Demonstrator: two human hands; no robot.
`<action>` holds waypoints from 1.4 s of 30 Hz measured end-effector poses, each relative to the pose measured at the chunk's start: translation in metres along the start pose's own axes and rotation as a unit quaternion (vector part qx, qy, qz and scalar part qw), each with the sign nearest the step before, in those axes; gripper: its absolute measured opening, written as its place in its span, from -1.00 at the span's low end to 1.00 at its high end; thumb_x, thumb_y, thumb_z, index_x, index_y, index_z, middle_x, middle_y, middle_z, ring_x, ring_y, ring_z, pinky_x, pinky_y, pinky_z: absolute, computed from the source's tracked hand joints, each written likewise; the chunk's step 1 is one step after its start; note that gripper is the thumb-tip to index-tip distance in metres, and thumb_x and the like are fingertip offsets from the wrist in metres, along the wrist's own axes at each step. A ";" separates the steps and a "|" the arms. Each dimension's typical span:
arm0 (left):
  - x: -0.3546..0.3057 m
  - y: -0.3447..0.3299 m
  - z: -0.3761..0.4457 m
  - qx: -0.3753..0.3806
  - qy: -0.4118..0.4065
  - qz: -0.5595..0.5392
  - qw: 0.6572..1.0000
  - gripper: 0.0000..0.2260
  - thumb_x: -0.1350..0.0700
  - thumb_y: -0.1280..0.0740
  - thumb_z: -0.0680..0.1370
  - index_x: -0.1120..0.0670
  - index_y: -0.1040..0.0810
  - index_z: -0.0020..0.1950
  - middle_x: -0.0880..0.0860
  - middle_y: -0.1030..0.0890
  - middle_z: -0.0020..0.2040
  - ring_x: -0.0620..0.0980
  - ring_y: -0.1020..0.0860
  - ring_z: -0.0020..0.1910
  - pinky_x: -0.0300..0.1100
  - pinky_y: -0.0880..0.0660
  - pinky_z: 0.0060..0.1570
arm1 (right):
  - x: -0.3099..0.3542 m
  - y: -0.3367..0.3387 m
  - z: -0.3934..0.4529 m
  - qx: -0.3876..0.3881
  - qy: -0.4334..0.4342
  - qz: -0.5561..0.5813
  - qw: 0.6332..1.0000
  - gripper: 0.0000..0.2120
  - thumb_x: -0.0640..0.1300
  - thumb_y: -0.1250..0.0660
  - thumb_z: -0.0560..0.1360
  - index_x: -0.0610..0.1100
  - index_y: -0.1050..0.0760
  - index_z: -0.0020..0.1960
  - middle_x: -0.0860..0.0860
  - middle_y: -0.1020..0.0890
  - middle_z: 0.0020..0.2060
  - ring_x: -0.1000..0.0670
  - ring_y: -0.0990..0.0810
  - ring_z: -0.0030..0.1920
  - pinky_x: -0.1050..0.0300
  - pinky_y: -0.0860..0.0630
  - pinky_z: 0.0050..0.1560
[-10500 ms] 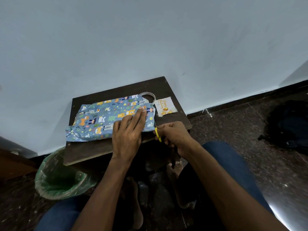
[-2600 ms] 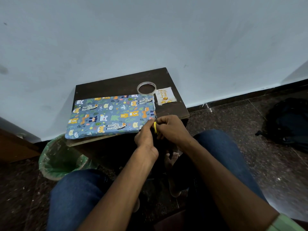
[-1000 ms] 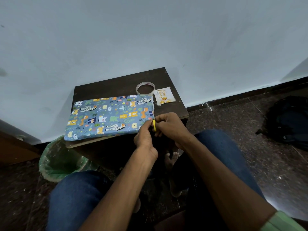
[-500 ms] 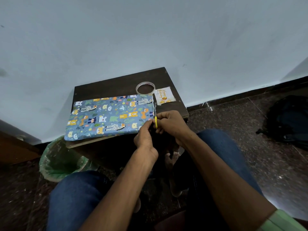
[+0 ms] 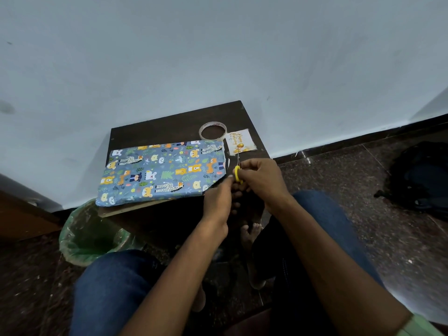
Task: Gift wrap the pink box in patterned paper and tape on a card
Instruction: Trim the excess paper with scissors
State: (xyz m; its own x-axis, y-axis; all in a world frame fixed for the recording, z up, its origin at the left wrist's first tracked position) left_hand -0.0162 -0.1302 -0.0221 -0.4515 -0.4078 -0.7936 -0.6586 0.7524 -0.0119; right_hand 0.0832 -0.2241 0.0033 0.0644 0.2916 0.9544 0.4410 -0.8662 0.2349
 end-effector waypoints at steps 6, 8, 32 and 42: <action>-0.061 0.014 -0.011 -0.071 -0.340 0.355 0.868 -0.83 0.02 -0.43 0.61 0.00 -0.75 -0.13 -0.08 -0.69 -0.35 -0.12 -0.65 -0.38 -0.20 -0.55 -0.26 | -0.001 0.003 0.007 -0.050 -0.014 -0.010 0.999 -0.88 -0.23 -0.44 0.52 -0.09 -0.73 -0.14 -0.04 -0.73 -0.31 0.05 -0.67 -0.35 -0.02 -0.68 -0.15; -0.080 0.019 -0.010 -0.124 -0.403 0.420 0.804 -0.92 0.03 -0.46 0.57 -0.05 -0.76 -0.07 -0.12 -0.70 -0.23 -0.10 -0.65 -0.23 -0.19 -0.50 -0.21 | -0.003 0.000 0.011 -0.062 -0.018 -0.009 0.998 -0.87 -0.24 -0.42 0.50 -0.11 -0.73 -0.17 -0.08 -0.72 -0.33 0.02 -0.68 -0.35 -0.14 -0.69 -0.09; -0.090 -0.003 0.069 -0.157 -0.374 0.546 0.733 -0.88 -0.01 -0.42 0.57 -0.05 -0.75 -0.09 -0.06 -0.71 -0.14 0.03 -0.65 -0.01 0.04 -0.37 0.30 | -0.001 -0.017 0.042 -0.141 -0.005 -0.035 0.989 -0.82 -0.12 -0.33 0.40 -0.04 -0.72 -0.16 0.07 -0.68 -0.40 -0.11 -0.71 -0.27 -0.19 -0.69 -0.09; -0.171 -0.012 0.118 -0.120 -0.386 0.328 0.854 -0.87 0.17 -0.48 0.54 -0.04 -0.74 -0.16 -0.20 -0.63 -0.32 -0.24 -0.59 -0.30 -0.29 -0.57 -0.12 | 0.024 -0.017 0.073 -0.157 0.005 -0.065 0.986 -0.82 -0.05 -0.38 0.41 -0.12 -0.68 -0.23 -0.04 -0.66 -0.40 -0.13 -0.66 -0.28 -0.05 -0.65 -0.14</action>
State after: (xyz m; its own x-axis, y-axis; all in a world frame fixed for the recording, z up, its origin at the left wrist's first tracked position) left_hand 0.1402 -0.0088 0.0422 -0.2993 0.5934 -0.7472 -0.5624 0.5229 0.6405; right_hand 0.1429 -0.1724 0.0086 0.0167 0.4059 0.9138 0.1469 -0.9050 0.3993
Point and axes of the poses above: each hand's wrist, its own z-axis towards the middle knuckle, its own y-axis out of the back of the hand, x = y × z, the point moved 5 cm from there along z, towards the middle knuckle
